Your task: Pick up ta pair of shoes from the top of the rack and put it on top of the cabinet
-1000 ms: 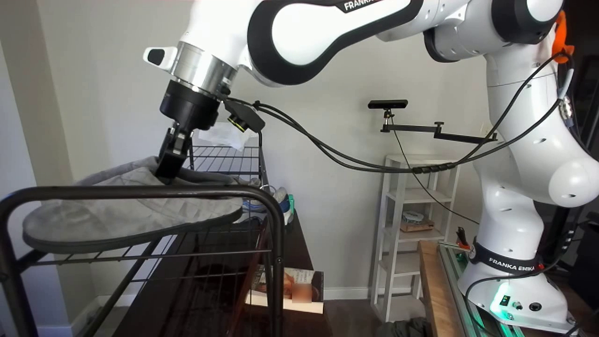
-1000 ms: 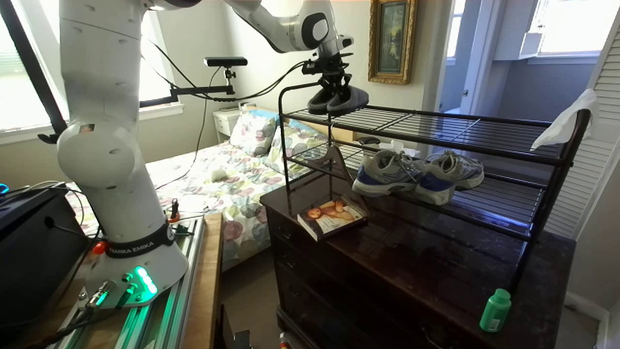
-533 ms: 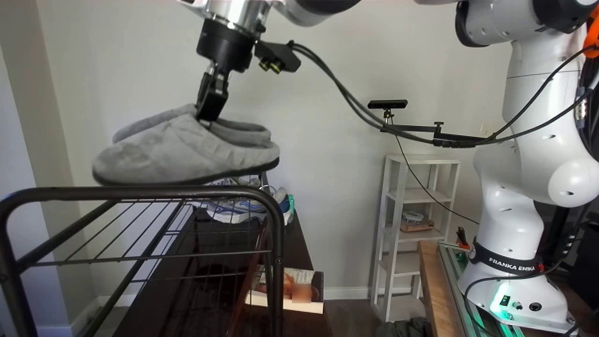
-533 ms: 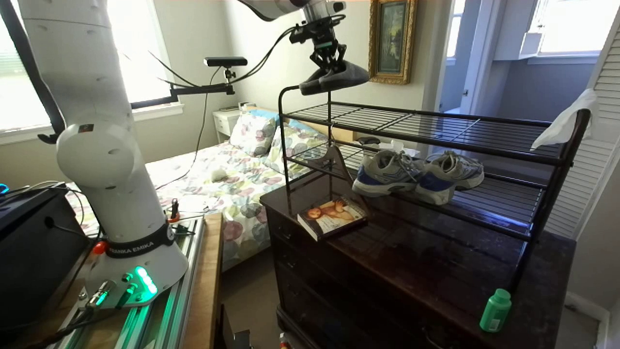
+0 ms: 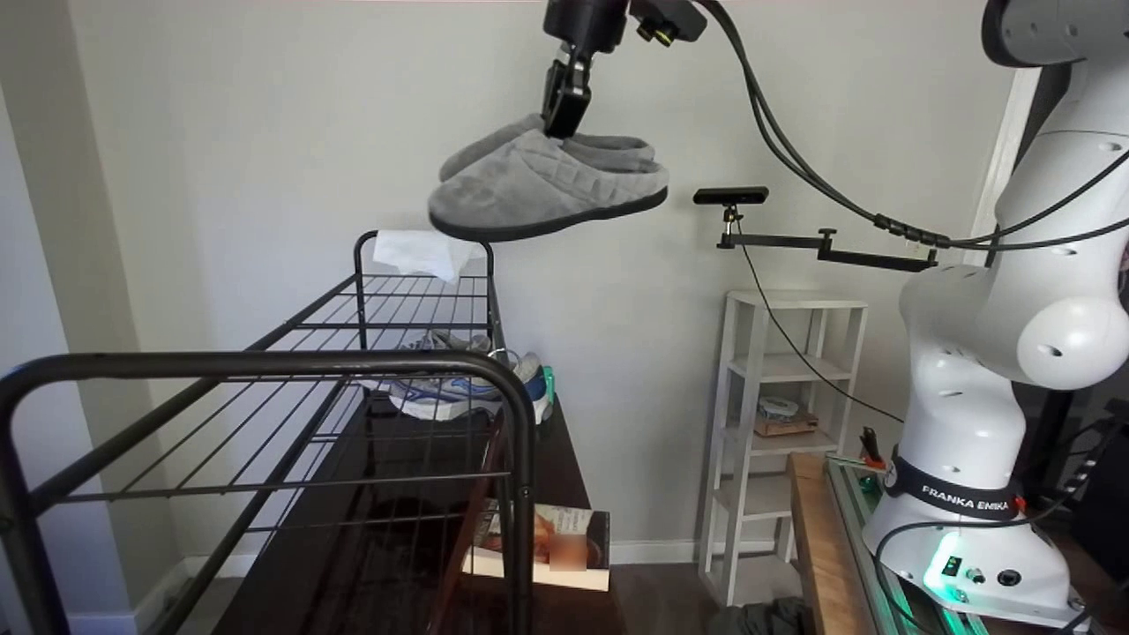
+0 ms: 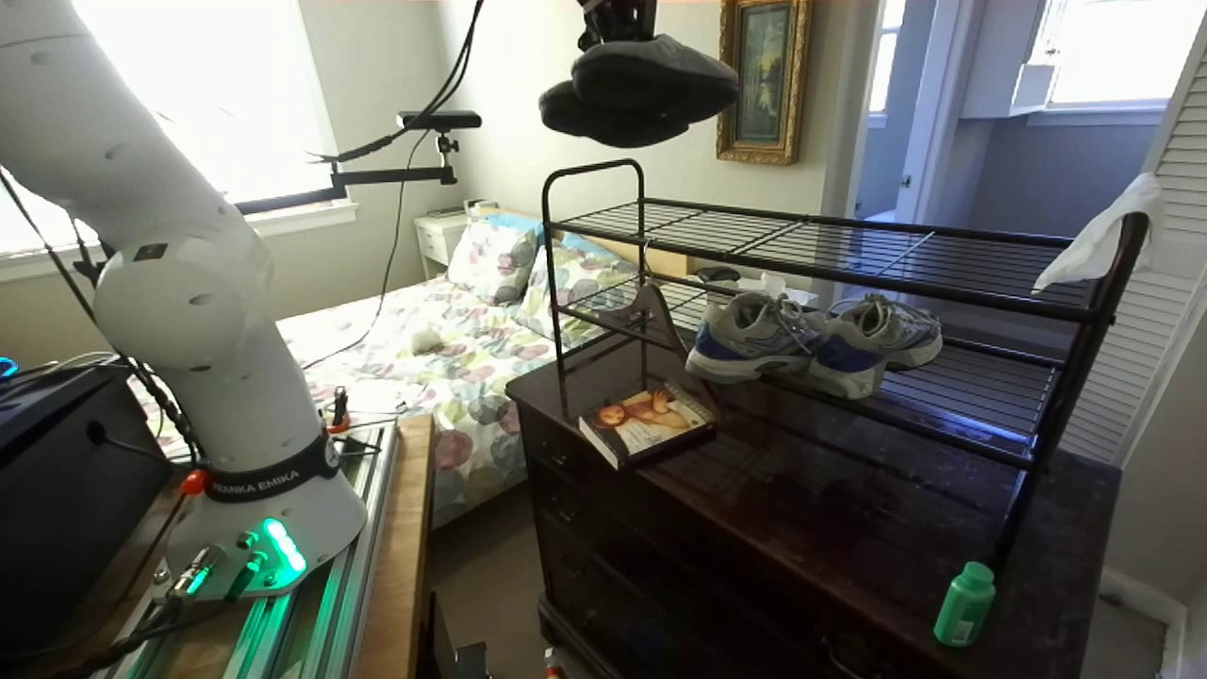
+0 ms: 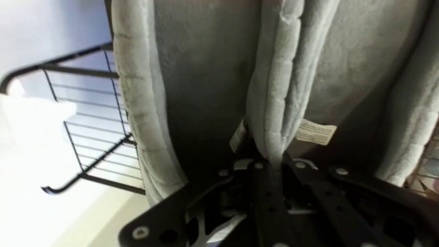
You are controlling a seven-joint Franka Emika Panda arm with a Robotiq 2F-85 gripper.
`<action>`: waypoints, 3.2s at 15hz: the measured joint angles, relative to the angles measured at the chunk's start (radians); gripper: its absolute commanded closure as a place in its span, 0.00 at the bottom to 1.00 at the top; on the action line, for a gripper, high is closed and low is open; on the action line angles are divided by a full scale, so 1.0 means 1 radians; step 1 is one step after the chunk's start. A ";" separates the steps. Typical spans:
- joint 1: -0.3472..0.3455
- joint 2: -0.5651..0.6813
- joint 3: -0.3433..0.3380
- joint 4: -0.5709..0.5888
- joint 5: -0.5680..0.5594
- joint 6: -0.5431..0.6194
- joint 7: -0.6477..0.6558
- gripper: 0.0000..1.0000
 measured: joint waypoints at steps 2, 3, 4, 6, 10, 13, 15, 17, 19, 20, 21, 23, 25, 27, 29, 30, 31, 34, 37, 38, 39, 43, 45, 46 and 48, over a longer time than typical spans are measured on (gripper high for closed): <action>-0.049 -0.065 -0.038 -0.057 -0.018 -0.048 0.005 0.98; -0.075 -0.089 -0.060 -0.085 -0.021 -0.071 0.007 0.98; -0.099 -0.106 -0.081 -0.111 -0.024 -0.092 0.008 0.98; -0.143 -0.124 -0.129 -0.165 -0.026 -0.123 0.006 0.98; -0.195 -0.118 -0.226 -0.277 -0.027 -0.126 -0.053 0.98; -0.222 -0.110 -0.290 -0.364 -0.045 -0.125 -0.155 0.98; -0.239 -0.103 -0.328 -0.415 -0.064 -0.125 -0.216 0.98; -0.265 -0.089 -0.362 -0.454 -0.077 -0.120 -0.233 0.91; -0.278 -0.072 -0.384 -0.469 -0.077 -0.111 -0.239 0.91; -0.279 -0.067 -0.386 -0.470 -0.077 -0.110 -0.240 0.91; -0.279 -0.066 -0.384 -0.470 -0.077 -0.110 -0.240 0.91; -0.278 -0.066 -0.382 -0.469 -0.077 -0.110 -0.240 0.98; -0.278 -0.066 -0.382 -0.470 -0.076 -0.110 -0.240 0.98; -0.279 -0.056 -0.390 -0.468 -0.073 -0.108 -0.244 0.98; -0.284 -0.018 -0.426 -0.455 -0.067 -0.100 -0.296 0.98; -0.291 0.008 -0.452 -0.444 -0.064 -0.088 -0.349 0.98; -0.299 0.037 -0.479 -0.430 -0.061 -0.072 -0.406 0.98; -0.331 0.115 -0.534 -0.384 -0.055 -0.022 -0.569 0.98; -0.361 0.164 -0.547 -0.365 0.052 0.026 -0.616 0.98; -0.368 0.176 -0.546 -0.364 0.094 0.027 -0.613 0.91; -0.374 0.188 -0.545 -0.362 0.118 0.022 -0.590 0.91; -0.383 0.222 -0.543 -0.344 0.134 0.012 -0.554 0.98; -0.384 0.223 -0.541 -0.343 0.134 0.011 -0.552 0.98; -0.386 0.223 -0.540 -0.349 0.134 0.025 -0.557 0.98; -0.391 0.238 -0.540 -0.372 0.135 0.099 -0.593 0.98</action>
